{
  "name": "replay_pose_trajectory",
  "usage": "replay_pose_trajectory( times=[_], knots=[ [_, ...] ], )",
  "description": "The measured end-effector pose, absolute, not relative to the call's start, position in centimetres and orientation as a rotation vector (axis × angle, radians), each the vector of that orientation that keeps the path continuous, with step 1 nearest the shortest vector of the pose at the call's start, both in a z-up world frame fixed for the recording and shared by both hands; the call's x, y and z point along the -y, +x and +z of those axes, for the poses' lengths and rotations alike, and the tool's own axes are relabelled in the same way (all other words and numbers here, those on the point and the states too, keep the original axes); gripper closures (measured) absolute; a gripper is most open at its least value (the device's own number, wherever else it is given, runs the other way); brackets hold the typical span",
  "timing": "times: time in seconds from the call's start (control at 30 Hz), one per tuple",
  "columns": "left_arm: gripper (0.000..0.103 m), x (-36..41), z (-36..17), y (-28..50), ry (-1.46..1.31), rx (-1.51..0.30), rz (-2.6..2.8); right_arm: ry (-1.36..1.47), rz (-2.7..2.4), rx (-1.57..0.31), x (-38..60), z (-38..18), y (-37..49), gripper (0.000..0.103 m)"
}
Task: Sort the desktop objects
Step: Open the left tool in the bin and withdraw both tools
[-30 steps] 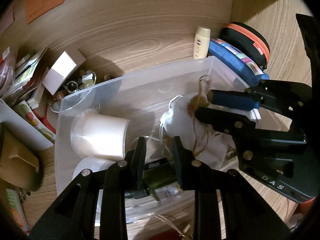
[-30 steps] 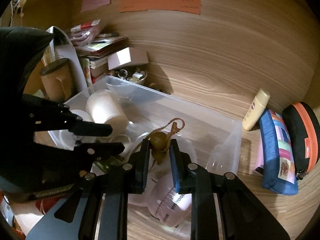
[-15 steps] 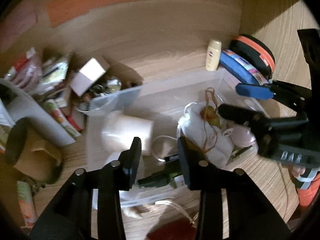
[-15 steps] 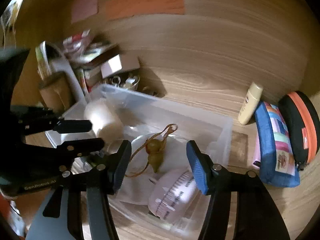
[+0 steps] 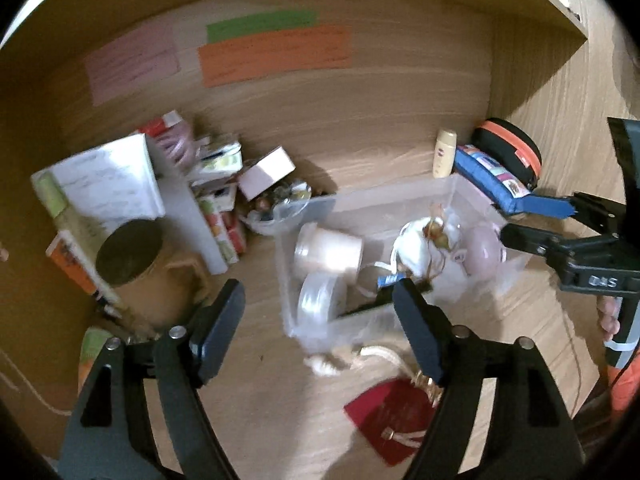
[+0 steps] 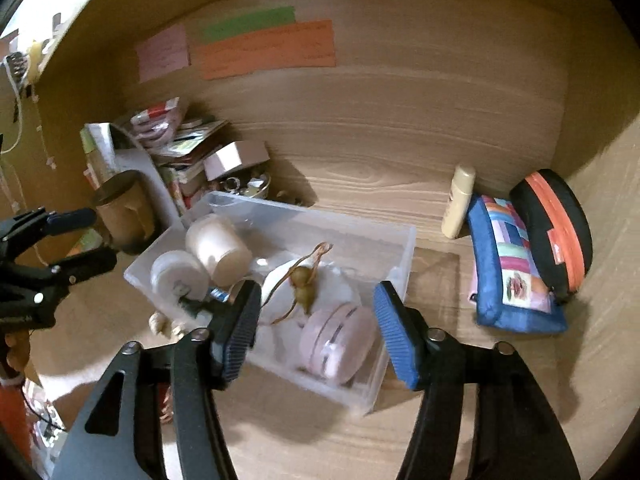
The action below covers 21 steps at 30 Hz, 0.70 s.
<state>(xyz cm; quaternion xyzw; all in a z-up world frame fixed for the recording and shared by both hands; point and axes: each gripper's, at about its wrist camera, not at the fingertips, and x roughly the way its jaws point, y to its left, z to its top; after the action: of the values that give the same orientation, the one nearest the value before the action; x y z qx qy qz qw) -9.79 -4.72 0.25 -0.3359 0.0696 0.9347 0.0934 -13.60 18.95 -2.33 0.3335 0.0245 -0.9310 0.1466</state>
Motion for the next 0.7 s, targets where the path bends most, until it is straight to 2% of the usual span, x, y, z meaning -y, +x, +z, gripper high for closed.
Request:
replay_pose_trajectory(
  times=[0.03, 0.07, 0.2, 0.43, 0.7],
  knots=[
    [0.025, 5.0, -0.1, -9.4, -1.006, -0.208, 2.773, 0.952, -2.678, -0.063, -18.8, -2.3, -12.9, 0.027],
    [0.024, 5.3, -0.5, -8.9, -1.016, -0.21, 2.774, 0.947, -2.676, -0.058, -18.6, -2.4, -12.4, 0.025],
    [0.02, 6.5, -2.1, -7.1, -1.057, -0.204, 2.776, 0.955, -2.645, -0.082, -16.8, -3.4, -10.3, 0.025],
    [0.02, 9.0, -5.5, -5.1, -1.163, -0.161, 2.768, 1.048, -2.503, -0.13, -12.2, -7.1, -8.1, 0.025],
    [0.019, 11.0, -7.3, -4.2, -1.218, -0.1, 2.763, 1.168, -2.384, -0.298, -6.3, -11.4, -8.1, 0.025]
  ],
)
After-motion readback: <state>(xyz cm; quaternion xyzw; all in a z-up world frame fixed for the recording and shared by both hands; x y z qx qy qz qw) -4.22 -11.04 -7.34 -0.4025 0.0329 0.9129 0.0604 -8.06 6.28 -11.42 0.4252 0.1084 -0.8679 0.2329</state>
